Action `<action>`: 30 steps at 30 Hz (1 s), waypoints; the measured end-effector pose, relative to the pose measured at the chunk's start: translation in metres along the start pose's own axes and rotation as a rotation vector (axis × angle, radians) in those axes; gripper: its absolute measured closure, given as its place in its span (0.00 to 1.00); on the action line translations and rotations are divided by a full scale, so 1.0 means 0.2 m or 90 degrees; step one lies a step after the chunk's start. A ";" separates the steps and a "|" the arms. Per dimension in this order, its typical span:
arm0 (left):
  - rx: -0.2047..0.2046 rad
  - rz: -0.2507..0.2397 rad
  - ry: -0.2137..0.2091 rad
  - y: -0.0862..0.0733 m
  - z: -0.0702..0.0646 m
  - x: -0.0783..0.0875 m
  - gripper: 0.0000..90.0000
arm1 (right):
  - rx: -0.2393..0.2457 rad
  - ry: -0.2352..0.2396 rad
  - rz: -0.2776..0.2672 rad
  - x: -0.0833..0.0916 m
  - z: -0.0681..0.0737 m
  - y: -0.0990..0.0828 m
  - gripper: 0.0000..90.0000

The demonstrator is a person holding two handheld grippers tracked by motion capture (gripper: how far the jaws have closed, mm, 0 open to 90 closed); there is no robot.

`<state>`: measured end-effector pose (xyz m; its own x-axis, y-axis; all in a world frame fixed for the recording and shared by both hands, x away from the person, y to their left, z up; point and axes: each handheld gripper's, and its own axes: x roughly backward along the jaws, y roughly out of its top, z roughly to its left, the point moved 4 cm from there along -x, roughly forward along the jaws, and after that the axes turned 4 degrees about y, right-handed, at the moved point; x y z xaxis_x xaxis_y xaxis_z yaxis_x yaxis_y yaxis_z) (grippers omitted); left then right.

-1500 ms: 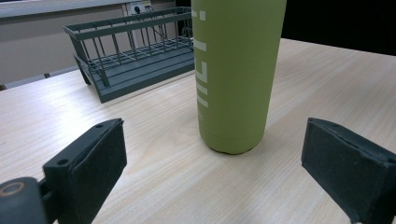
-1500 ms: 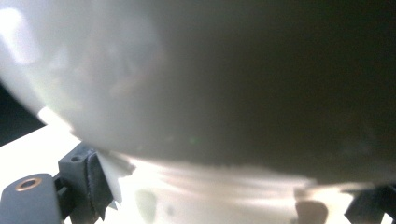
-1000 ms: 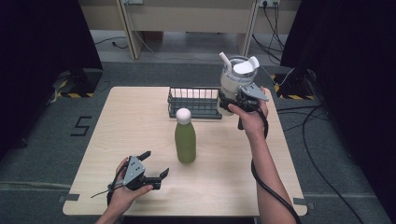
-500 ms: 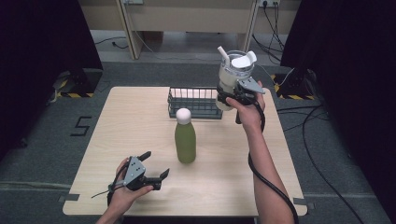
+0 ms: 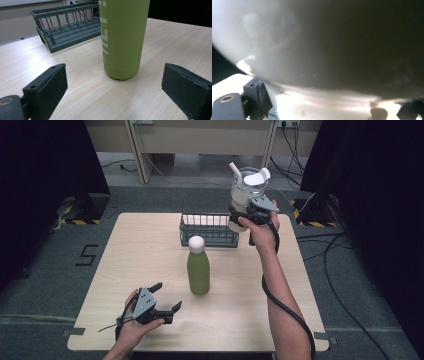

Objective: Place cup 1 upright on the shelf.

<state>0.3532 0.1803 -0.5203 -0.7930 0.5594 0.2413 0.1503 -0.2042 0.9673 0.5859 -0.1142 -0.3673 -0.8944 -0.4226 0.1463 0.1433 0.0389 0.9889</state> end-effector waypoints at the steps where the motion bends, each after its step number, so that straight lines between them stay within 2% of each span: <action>1: 0.001 -0.001 -0.001 0.00 0.00 0.00 0.06 | 0.000 0.000 0.000 0.00 0.00 0.00 0.12; 9: 0.001 -0.002 0.000 0.00 0.00 0.00 0.06 | -0.012 0.002 0.005 -0.06 0.02 -0.01 0.12; 22: 0.001 -0.002 -0.001 0.00 0.00 0.01 0.06 | -0.007 -0.002 0.007 -0.14 0.03 0.00 0.12; 30: -0.001 -0.001 -0.004 0.00 -0.01 0.01 0.07 | -0.008 -0.002 0.020 -0.22 0.03 -0.01 0.12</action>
<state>0.3514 0.1801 -0.5202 -0.7895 0.5651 0.2396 0.1474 -0.2045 0.9677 0.6228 -0.0894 -0.3749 -0.8909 -0.4183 0.1768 0.1764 0.0402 0.9835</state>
